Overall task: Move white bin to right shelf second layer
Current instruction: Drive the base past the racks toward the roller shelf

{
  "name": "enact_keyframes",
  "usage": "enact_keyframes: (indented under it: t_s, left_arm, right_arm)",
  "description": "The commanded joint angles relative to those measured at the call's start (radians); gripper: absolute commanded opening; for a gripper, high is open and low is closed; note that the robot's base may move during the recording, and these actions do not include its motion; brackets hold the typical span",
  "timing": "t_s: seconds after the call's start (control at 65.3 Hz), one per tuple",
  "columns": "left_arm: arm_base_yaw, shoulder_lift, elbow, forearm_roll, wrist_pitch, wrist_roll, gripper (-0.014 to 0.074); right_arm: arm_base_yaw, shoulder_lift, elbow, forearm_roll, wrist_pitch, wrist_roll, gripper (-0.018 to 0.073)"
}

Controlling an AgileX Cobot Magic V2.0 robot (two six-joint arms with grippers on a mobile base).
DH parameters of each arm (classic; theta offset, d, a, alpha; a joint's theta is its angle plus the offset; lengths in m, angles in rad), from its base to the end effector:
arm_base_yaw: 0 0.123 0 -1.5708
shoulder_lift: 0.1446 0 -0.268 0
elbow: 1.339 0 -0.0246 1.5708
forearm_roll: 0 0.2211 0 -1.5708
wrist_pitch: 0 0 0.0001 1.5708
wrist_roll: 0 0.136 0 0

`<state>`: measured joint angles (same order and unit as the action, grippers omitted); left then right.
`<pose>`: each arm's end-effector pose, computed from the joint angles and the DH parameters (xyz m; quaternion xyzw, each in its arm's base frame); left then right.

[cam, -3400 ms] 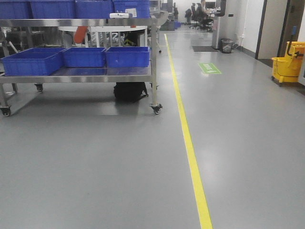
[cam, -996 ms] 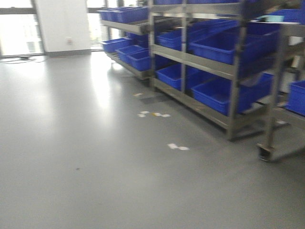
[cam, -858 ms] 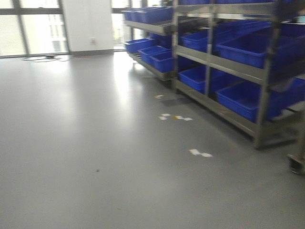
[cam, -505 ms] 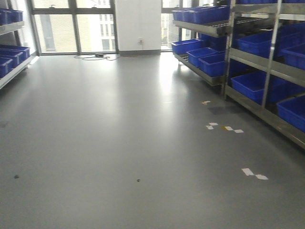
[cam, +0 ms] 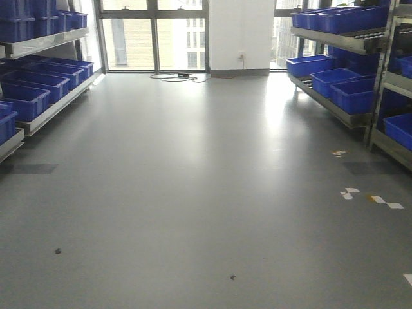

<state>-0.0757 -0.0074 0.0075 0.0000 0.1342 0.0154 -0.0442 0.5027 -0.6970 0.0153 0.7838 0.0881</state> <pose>0.0882 -0.0067 0.1969 0.0329 0.7228 -0.0208 0.6899 0.1109 -0.0034 0.3041 0.0588 0.8586 0.0186 0.5089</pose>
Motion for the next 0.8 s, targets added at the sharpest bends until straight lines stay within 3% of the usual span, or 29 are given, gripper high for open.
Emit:
enact_keyframes:
  t_s: [0.0, 0.781]
  left_arm:
    - [-0.004, -0.016, 0.037, 0.0, -0.086, -0.003, 0.0085]
    - [-0.004, -0.016, 0.037, 0.0, -0.086, -0.003, 0.0085]
  right_arm:
    - [-0.005, 0.002, -0.028, 0.004, -0.091, -0.003, 0.0056]
    - [-0.005, 0.002, -0.028, 0.004, -0.091, -0.003, 0.0056]
